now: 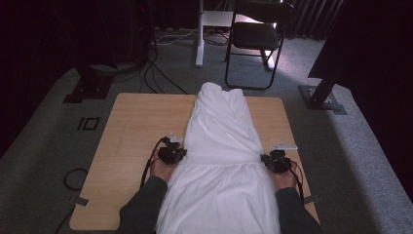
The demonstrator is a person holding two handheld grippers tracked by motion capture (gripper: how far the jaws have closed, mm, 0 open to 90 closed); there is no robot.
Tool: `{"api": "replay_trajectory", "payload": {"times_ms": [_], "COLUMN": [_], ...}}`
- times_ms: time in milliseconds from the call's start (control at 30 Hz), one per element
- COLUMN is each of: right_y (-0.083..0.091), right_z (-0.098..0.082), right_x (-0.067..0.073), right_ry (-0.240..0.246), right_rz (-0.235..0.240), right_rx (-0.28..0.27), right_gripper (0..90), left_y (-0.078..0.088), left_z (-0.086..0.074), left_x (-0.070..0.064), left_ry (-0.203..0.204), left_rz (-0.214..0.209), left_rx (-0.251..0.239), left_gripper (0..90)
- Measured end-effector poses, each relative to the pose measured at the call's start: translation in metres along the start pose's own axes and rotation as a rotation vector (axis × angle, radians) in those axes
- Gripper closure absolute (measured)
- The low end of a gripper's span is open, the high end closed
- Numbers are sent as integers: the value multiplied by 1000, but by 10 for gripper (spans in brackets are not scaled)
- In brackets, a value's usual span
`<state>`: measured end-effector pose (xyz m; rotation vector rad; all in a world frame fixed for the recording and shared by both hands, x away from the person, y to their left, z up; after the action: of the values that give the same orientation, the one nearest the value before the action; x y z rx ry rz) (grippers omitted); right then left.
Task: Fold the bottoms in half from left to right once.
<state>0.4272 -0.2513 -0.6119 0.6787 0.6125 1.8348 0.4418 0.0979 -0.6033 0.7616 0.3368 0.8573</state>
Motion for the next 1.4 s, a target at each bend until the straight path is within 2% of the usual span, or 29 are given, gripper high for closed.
{"api": "replay_trajectory", "payload": {"times_ms": [33,200,233,400,533,567,600,633,667,733,800,867,933,1000,1100,1167,1200,1233,1267,1300,1400], "right_y": [2,26,29,54,68,72,73,74,76,78,79,74,62,47,17,-2,-2,-9,-31,-40,-58], "right_z": [-3,-32,-37,-67,-83,-86,-86,-85,-80,-68,-48,-27,-6,13,38,49,49,52,62,65,68], "right_x": [3,24,27,44,52,54,54,53,50,47,44,44,47,52,62,68,68,70,75,77,84], "right_ry": [5,43,54,55,50,48,54,57,51,34,31,33,61,80,95,84,84,84,83,81,69], "right_rz": [9,70,76,111,126,130,127,115,110,135,147,161,163,181,213,230,230,230,223,221,241], "right_rx": [4,15,17,20,34,42,43,39,16,-23,-65,-86,-85,-76,-59,-29,-29,-19,7,16,37], "right_gripper": [865,855,853,853,852,820,770,686,628,587,591,636,692,695,640,623,623,606,542,533,530], "left_y": [5,33,39,65,77,78,78,78,78,79,79,74,68,64,61,59,59,61,63,65,67], "left_z": [-5,-37,-42,-71,-83,-83,-83,-80,-78,-70,-61,-52,-45,-43,-45,-48,-48,-49,-49,-48,-49], "left_x": [-1,-9,-11,-30,-41,-41,-39,-37,-34,-27,-22,-17,-15,-17,-23,-26,-26,-30,-32,-32,-37], "left_ry": [-9,-2,-13,-28,-64,-68,-69,-67,-64,-49,-45,-40,-30,-23,-32,-38,-38,-21,-13,-11,-49], "left_rz": [2,-35,-37,-72,-83,-79,-67,-61,-65,-55,-52,-47,-51,-68,-75,-91,-91,-134,-153,-162,-165], "left_rx": [-2,-21,-19,-7,13,16,17,7,0,-28,-43,-50,-53,-58,-55,-53,-53,-76,-95,-105,-119], "left_gripper": [852,845,843,841,831,803,767,688,646,604,574,555,551,546,528,521,521,521,537,537,531]}}
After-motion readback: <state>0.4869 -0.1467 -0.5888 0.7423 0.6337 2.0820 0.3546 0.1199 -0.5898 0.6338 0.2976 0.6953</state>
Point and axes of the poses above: each handheld gripper's, and its own axes: y roughly backward along the jaws, z roughly out of its top, x roughly to its left, the point moved 8 cm from there along -y, roughly forward along the jaws, and after that the axes turned 7 degrees about -y, right-handed, at the moved point
